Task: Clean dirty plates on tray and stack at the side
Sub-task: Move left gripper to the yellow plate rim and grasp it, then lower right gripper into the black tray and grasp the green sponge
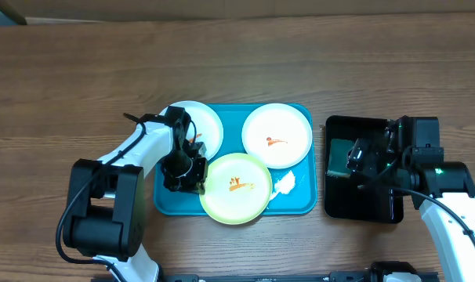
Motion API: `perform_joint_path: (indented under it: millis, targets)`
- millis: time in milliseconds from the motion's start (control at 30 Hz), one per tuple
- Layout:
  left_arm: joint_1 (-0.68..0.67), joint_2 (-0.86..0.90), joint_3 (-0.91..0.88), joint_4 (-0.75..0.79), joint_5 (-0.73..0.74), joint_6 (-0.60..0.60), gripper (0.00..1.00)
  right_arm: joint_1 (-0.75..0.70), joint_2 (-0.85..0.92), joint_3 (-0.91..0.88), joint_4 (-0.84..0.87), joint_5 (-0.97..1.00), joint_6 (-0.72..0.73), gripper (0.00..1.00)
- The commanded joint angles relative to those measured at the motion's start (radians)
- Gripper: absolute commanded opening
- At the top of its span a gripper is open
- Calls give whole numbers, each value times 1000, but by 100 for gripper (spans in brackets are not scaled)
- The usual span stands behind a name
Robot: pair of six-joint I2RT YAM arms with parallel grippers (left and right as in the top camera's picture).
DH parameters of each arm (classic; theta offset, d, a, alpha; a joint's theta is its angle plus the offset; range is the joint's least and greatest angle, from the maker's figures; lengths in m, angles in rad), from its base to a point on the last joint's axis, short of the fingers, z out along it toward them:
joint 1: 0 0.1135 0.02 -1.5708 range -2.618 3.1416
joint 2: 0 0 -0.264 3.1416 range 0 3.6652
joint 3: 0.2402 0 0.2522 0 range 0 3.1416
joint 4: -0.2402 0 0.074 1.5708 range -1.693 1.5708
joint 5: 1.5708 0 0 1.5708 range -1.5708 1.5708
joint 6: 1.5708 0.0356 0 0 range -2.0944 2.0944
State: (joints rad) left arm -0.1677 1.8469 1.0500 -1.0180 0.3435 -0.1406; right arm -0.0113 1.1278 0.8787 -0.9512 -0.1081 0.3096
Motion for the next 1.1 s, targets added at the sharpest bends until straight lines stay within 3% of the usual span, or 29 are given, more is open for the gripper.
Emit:
perform_joint_path:
  millis: [0, 333, 533, 600, 1000, 1067]
  targets:
    - [18, 15, 16, 5, -66, -25, 4, 5, -5, 29, 7, -8, -2, 100]
    - [31, -59, 35, -2, -108, -63, 4, 6, -4, 24, 61, -12, -2, 99]
    - [29, -65, 35, 2, -107, -66, 4, 6, 81, 18, 109, -15, 3, 79]
    - [29, -65, 35, 3, -107, -66, 4, 6, 137, 18, 130, -33, 2, 67]
    - [29, -65, 35, 6, -107, -66, 4, 42, 388, 18, 243, -64, 5, 66]
    - [29, -65, 35, 6, -107, -66, 5, 59, 412, 18, 263, -58, 6, 59]
